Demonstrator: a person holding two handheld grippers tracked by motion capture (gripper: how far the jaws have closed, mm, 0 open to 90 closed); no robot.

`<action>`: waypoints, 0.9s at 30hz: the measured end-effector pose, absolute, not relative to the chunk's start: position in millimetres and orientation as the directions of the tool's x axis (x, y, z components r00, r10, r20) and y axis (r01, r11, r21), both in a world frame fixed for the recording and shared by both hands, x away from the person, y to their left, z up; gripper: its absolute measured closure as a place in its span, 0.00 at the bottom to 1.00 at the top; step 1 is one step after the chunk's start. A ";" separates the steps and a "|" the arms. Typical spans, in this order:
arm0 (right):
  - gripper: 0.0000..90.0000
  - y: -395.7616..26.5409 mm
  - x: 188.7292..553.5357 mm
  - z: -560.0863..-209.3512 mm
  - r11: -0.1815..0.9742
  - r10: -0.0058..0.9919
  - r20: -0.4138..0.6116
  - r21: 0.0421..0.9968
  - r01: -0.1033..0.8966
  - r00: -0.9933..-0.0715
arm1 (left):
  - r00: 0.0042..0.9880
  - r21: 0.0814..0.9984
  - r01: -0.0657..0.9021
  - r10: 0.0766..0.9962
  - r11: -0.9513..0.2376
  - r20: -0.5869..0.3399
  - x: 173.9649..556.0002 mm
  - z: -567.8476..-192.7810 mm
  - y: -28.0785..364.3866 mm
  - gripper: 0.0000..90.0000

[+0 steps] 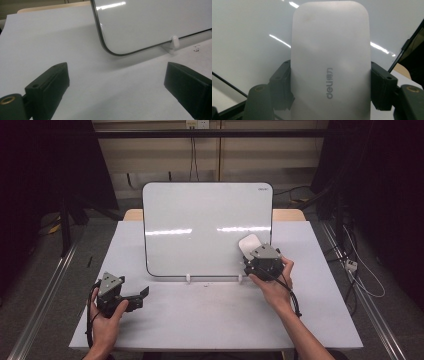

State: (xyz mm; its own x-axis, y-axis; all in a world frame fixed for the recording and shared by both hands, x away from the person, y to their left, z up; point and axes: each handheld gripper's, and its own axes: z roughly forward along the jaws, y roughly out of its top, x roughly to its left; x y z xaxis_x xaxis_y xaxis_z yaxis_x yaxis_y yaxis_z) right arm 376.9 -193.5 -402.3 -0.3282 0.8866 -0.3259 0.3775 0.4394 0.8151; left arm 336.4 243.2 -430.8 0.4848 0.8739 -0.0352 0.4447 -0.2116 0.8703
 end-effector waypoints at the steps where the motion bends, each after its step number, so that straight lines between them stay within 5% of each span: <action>1: 0.35 -193.6 377.6 -403.2 0.434 0.889 -0.321 0.816 0.381 -0.325 | 0.484 0.869 0.447 0.874 -0.213 -0.035 336.6 -431.1 243.2 0.07; 27: 0.35 -191.8 381.8 -408.3 0.438 0.890 -0.326 0.806 0.397 -0.319 | 0.484 0.865 0.454 0.874 -0.213 -0.039 338.3 -431.5 241.5 0.07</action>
